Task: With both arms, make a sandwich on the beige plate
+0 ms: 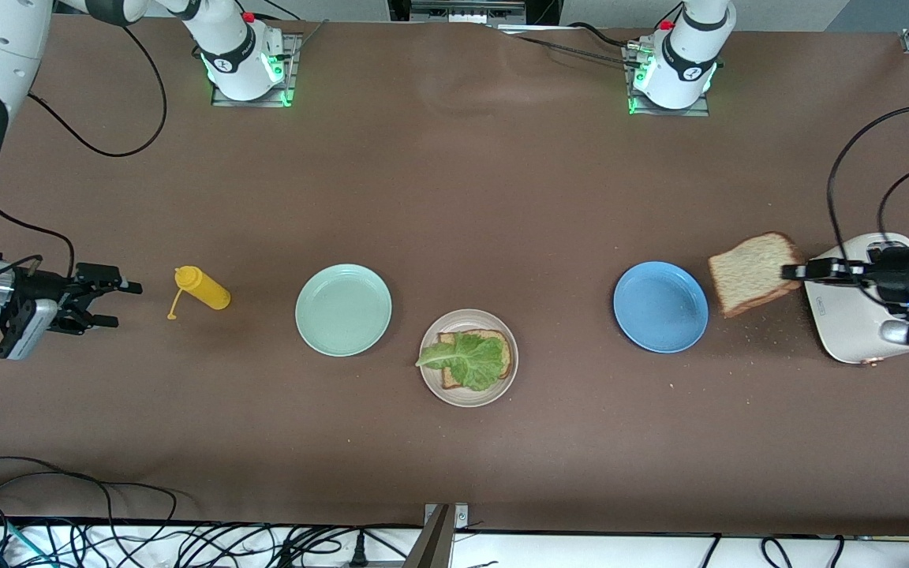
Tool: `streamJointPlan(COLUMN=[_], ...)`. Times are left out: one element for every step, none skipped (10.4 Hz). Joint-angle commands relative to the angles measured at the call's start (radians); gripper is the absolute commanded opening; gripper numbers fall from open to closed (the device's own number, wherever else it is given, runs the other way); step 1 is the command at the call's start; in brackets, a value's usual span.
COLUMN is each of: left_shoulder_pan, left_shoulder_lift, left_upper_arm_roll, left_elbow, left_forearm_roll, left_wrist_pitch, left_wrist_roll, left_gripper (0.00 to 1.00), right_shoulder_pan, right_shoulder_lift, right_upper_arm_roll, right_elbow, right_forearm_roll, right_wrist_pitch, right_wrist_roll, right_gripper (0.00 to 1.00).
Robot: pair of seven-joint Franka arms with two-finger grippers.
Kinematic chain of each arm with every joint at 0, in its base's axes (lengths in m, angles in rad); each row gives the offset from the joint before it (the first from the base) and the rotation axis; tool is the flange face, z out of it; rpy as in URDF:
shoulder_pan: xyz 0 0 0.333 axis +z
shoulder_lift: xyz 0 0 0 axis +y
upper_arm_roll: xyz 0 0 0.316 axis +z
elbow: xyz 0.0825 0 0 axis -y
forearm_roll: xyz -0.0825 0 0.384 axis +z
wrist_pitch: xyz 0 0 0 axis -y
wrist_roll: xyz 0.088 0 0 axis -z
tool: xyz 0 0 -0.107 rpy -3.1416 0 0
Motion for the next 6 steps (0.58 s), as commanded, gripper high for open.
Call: streamJointPlan(left_shoulder_pan=[-0.030,-0.041,-0.053,-0.059,-0.068,-0.102], left_shoulder_lift=[0.044,0.063,0.092,0.107,0.110,0.122], left_upper_arm_roll=[0.009,0.009,0.009,0.009,0.008,0.008], left_elbow=[0.020,0.023,0.023,0.011,0.007,0.004], left_forearm_roll=[-0.138,-0.187,-0.242,-0.284,-0.304,-0.334], left_wrist_pitch=[-0.013,-0.009,0.005,0.028,0.069,0.091], left_wrist_roll=[0.003,-0.018,-0.029,-0.037,-0.037,-0.040], left_gripper=[0.00,0.00,0.00,0.00,0.00,0.00], right_shoulder_pan=[0.066,0.120,0.181,0.230,0.257,0.262], right_shoulder_lift=[-0.039,-0.046,-0.055,-0.062,-0.064,-0.075], right_upper_arm_roll=[-0.060,-0.108,-0.157,-0.192,-0.209,-0.202], right_elbow=[-0.004,-0.004,-0.002,0.002,0.005,0.045], right_forearm_roll=[-0.025,-0.049,-0.072,-0.094,-0.118,-0.185], right_wrist_pitch=[-0.006,-0.006,-0.008,-0.008,-0.017,-0.025], right_wrist_roll=[0.228,0.331,0.426,0.491,0.555,0.645], right_gripper=[1.00,1.00,1.00,1.00,1.00,1.00])
